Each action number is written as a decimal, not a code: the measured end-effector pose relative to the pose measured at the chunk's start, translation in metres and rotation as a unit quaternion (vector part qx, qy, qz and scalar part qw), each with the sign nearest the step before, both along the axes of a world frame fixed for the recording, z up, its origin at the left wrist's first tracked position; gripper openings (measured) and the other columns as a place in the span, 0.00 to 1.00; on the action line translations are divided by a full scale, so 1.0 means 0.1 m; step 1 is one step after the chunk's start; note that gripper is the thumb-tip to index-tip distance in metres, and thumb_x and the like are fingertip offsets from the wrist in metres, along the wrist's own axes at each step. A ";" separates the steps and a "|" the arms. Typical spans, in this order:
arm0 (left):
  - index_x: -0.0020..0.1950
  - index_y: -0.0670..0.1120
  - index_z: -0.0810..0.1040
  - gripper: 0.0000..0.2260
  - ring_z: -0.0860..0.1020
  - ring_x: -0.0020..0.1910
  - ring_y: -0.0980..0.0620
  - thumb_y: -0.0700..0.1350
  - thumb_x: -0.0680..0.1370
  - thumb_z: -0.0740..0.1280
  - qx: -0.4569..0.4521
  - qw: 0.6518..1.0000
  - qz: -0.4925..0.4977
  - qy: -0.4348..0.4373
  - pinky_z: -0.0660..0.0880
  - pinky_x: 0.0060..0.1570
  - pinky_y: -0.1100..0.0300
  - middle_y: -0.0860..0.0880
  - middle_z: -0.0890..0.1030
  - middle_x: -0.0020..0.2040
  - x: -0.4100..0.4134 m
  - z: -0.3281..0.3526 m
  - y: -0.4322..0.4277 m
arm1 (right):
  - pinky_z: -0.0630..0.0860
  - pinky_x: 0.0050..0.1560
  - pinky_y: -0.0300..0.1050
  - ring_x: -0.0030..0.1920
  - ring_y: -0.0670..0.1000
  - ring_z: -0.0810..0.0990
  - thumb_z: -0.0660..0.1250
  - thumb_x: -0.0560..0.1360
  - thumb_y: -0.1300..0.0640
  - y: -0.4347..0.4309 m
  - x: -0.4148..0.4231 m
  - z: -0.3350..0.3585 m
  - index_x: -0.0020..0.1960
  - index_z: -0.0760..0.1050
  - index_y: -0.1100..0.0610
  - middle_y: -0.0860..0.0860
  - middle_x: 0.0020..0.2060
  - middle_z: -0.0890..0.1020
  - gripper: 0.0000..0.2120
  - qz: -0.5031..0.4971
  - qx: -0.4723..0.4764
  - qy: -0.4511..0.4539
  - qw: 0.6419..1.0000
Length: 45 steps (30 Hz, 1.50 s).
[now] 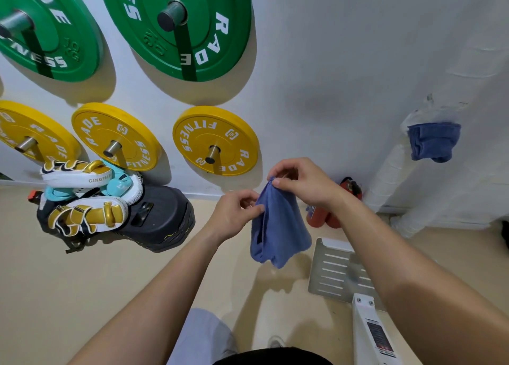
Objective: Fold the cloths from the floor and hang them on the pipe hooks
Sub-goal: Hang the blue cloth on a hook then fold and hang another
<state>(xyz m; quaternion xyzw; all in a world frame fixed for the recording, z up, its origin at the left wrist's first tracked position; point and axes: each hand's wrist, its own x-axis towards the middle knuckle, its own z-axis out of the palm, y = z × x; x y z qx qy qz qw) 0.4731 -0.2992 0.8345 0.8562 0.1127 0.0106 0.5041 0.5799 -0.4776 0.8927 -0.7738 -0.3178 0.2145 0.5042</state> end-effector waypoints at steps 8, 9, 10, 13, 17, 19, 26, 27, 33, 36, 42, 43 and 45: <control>0.39 0.49 0.82 0.04 0.73 0.33 0.55 0.45 0.72 0.76 0.030 0.995 0.047 0.081 0.72 0.37 0.59 0.50 0.79 0.34 -0.17 -0.38 0.17 | 0.74 0.43 0.37 0.38 0.44 0.77 0.67 0.77 0.63 -0.12 0.20 0.15 0.42 0.80 0.47 0.43 0.37 0.81 0.12 -0.076 -0.001 -0.045 0.996; 0.40 0.48 0.82 0.05 0.73 0.32 0.54 0.45 0.72 0.76 0.029 0.994 0.058 0.085 0.72 0.37 0.59 0.50 0.78 0.34 -0.20 -0.40 0.21 | 0.72 0.41 0.36 0.36 0.42 0.76 0.67 0.77 0.63 -0.13 0.22 0.13 0.41 0.79 0.47 0.42 0.36 0.80 0.12 -0.096 -0.002 -0.051 0.994; 0.40 0.47 0.82 0.05 0.72 0.32 0.54 0.45 0.72 0.76 0.031 0.993 0.069 0.088 0.72 0.37 0.59 0.50 0.77 0.34 -0.22 -0.41 0.26 | 0.71 0.40 0.35 0.35 0.41 0.75 0.67 0.76 0.64 -0.14 0.25 0.11 0.41 0.79 0.47 0.42 0.35 0.80 0.13 -0.115 -0.004 -0.054 0.992; 0.41 0.45 0.81 0.05 0.74 0.33 0.52 0.44 0.73 0.76 0.051 0.989 0.098 0.099 0.74 0.38 0.56 0.50 0.77 0.34 -0.27 -0.43 0.42 | 0.69 0.41 0.36 0.37 0.43 0.75 0.67 0.76 0.64 -0.16 0.32 0.00 0.41 0.78 0.48 0.44 0.37 0.79 0.12 -0.159 -0.015 -0.048 0.986; 0.43 0.44 0.81 0.04 0.75 0.34 0.50 0.41 0.74 0.75 0.049 0.984 0.119 0.124 0.74 0.35 0.57 0.48 0.78 0.36 -0.31 -0.45 0.61 | 0.70 0.42 0.36 0.39 0.46 0.76 0.67 0.77 0.64 -0.21 0.39 -0.17 0.44 0.78 0.50 0.45 0.38 0.79 0.09 -0.201 -0.039 -0.043 0.978; 0.44 0.44 0.81 0.03 0.75 0.35 0.50 0.40 0.74 0.74 0.056 0.982 0.125 0.130 0.72 0.34 0.61 0.48 0.78 0.36 -0.32 -0.44 0.65 | 0.70 0.43 0.39 0.39 0.46 0.76 0.67 0.77 0.64 -0.23 0.40 -0.27 0.44 0.78 0.51 0.46 0.38 0.79 0.09 -0.207 -0.050 -0.037 0.976; 0.47 0.41 0.76 0.02 0.81 0.33 0.44 0.37 0.78 0.65 0.008 0.966 0.213 0.146 0.80 0.34 0.54 0.40 0.83 0.40 -0.27 -0.48 0.68 | 0.72 0.47 0.43 0.40 0.48 0.76 0.65 0.77 0.62 -0.26 0.47 -0.54 0.46 0.77 0.52 0.46 0.38 0.78 0.07 -0.255 -0.045 -0.005 0.966; 0.48 0.40 0.76 0.04 0.82 0.32 0.43 0.35 0.79 0.62 -0.021 0.963 0.226 0.144 0.81 0.34 0.53 0.39 0.83 0.41 -0.26 -0.49 0.69 | 0.72 0.47 0.43 0.40 0.49 0.76 0.65 0.78 0.62 -0.27 0.48 -0.56 0.46 0.77 0.51 0.46 0.38 0.78 0.07 -0.264 -0.041 -0.003 0.964; 0.44 0.38 0.80 0.11 0.80 0.34 0.45 0.27 0.77 0.61 -0.155 0.956 0.221 0.114 0.79 0.37 0.57 0.37 0.80 0.41 -0.18 -0.39 0.67 | 0.69 0.50 0.42 0.50 0.53 0.77 0.63 0.79 0.62 -0.43 0.56 -0.66 0.49 0.74 0.54 0.50 0.45 0.78 0.04 -0.334 -0.075 0.002 0.940; 0.43 0.40 0.83 0.11 0.81 0.39 0.46 0.30 0.75 0.63 -0.079 0.974 0.180 0.109 0.79 0.39 0.57 0.40 0.83 0.40 -0.14 -0.30 0.63 | 0.70 0.51 0.44 0.54 0.57 0.78 0.62 0.78 0.62 -0.52 0.59 -0.69 0.50 0.74 0.54 0.53 0.48 0.79 0.04 -0.353 -0.108 -0.009 0.929; 0.43 0.48 0.81 0.09 0.83 0.41 0.46 0.34 0.69 0.69 0.095 0.986 0.008 0.139 0.82 0.44 0.48 0.48 0.83 0.42 -0.09 -0.09 0.57 | 0.66 0.50 0.41 0.57 0.57 0.77 0.59 0.79 0.61 -0.61 0.64 -0.68 0.55 0.75 0.60 0.54 0.52 0.79 0.08 -0.377 -0.138 -0.008 0.916; 0.45 0.47 0.80 0.10 0.83 0.40 0.46 0.34 0.68 0.69 0.085 0.981 -0.037 0.168 0.82 0.46 0.46 0.47 0.83 0.44 -0.09 -0.07 0.57 | 0.67 0.51 0.42 0.58 0.58 0.77 0.59 0.79 0.61 -0.62 0.65 -0.68 0.55 0.75 0.60 0.54 0.53 0.79 0.09 -0.379 -0.145 -0.014 0.914; 0.46 0.46 0.78 0.12 0.83 0.39 0.47 0.33 0.68 0.69 0.083 0.973 -0.083 0.199 0.82 0.46 0.45 0.45 0.83 0.46 -0.10 -0.04 0.54 | 0.70 0.55 0.45 0.60 0.59 0.76 0.58 0.80 0.61 -0.63 0.65 -0.67 0.58 0.74 0.61 0.56 0.57 0.79 0.10 -0.383 -0.160 -0.033 0.909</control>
